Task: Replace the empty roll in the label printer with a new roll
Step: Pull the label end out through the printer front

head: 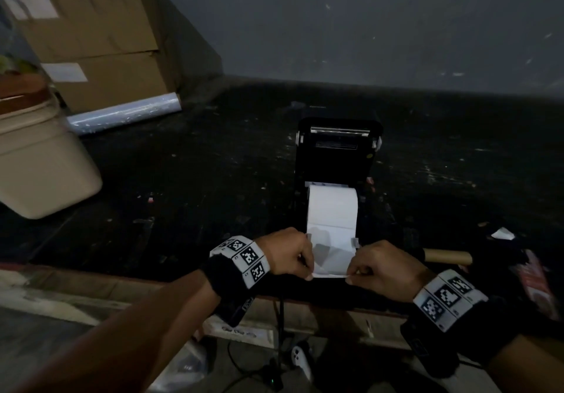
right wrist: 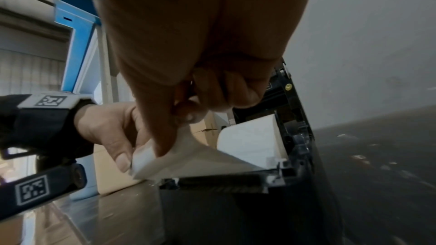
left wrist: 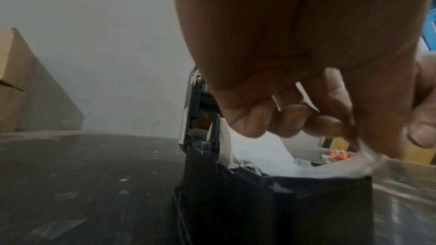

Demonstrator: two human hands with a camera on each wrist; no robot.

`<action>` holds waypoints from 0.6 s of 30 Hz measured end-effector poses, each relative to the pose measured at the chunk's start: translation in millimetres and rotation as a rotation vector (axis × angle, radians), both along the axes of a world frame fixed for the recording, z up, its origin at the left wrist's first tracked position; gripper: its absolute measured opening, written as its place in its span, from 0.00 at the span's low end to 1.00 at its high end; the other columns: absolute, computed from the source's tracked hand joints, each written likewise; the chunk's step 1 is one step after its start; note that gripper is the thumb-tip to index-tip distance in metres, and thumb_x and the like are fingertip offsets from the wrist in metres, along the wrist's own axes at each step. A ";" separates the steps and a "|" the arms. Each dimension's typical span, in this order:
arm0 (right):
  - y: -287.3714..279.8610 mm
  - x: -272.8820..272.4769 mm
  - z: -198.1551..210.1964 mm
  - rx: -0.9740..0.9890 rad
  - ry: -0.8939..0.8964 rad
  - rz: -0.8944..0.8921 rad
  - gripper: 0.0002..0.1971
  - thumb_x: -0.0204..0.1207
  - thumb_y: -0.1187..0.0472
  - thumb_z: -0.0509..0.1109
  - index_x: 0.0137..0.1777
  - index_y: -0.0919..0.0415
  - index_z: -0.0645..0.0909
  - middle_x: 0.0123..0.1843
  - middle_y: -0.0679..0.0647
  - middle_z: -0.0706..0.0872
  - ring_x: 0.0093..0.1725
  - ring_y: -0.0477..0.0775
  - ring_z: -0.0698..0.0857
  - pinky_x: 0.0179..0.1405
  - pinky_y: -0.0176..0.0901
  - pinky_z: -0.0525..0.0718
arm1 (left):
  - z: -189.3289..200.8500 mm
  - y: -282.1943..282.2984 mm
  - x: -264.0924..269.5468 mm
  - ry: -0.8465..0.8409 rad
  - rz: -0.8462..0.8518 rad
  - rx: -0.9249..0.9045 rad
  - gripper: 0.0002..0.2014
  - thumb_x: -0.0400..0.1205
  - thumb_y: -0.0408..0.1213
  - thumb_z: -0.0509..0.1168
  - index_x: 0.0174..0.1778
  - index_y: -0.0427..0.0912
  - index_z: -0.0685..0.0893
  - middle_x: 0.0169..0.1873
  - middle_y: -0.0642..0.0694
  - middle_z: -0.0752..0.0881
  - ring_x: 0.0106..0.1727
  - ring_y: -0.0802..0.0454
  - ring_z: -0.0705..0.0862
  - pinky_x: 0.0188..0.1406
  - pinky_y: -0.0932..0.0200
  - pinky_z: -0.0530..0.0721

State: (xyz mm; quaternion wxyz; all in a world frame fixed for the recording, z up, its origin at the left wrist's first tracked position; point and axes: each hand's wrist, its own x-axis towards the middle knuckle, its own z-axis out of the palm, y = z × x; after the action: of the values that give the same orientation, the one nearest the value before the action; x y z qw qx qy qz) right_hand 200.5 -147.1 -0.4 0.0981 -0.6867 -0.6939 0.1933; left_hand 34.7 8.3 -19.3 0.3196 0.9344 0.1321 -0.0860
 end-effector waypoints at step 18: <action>10.8 17.4 4.7 -0.154 0.253 -0.011 0.12 0.69 0.48 0.73 0.43 0.54 0.89 0.40 0.47 0.92 0.39 0.44 0.87 0.45 0.38 0.83 | 21.0 9.8 10.8 0.138 0.002 -0.119 0.13 0.72 0.46 0.73 0.48 0.44 0.90 0.41 0.53 0.88 0.41 0.60 0.82 0.46 0.70 0.78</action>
State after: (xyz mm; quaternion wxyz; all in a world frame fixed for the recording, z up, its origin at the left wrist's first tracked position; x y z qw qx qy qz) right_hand 218.0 -136.4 4.2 0.1328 -0.6662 -0.6551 0.3306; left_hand 45.5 18.0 1.6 0.3648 0.9054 0.1494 -0.1574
